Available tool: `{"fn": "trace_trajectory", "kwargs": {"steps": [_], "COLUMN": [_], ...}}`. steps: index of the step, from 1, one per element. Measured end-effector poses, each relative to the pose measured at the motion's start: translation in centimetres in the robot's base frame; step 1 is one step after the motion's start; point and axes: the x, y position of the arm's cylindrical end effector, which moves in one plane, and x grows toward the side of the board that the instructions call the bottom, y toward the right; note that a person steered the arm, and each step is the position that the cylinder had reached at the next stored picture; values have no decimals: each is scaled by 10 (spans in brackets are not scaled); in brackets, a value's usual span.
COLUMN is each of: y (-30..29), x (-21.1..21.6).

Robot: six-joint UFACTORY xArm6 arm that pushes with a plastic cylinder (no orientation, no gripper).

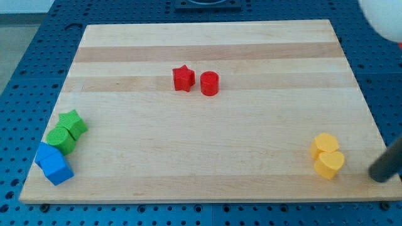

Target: Push the yellow heart to the left

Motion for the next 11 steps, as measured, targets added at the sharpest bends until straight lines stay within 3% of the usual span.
{"fn": "trace_trajectory", "kwargs": {"steps": [2, 4, 5, 6, 9, 11], "y": [-109, -31, -27, -67, -241, -205], "x": [-32, -26, 2, 12, -39, 6]}}
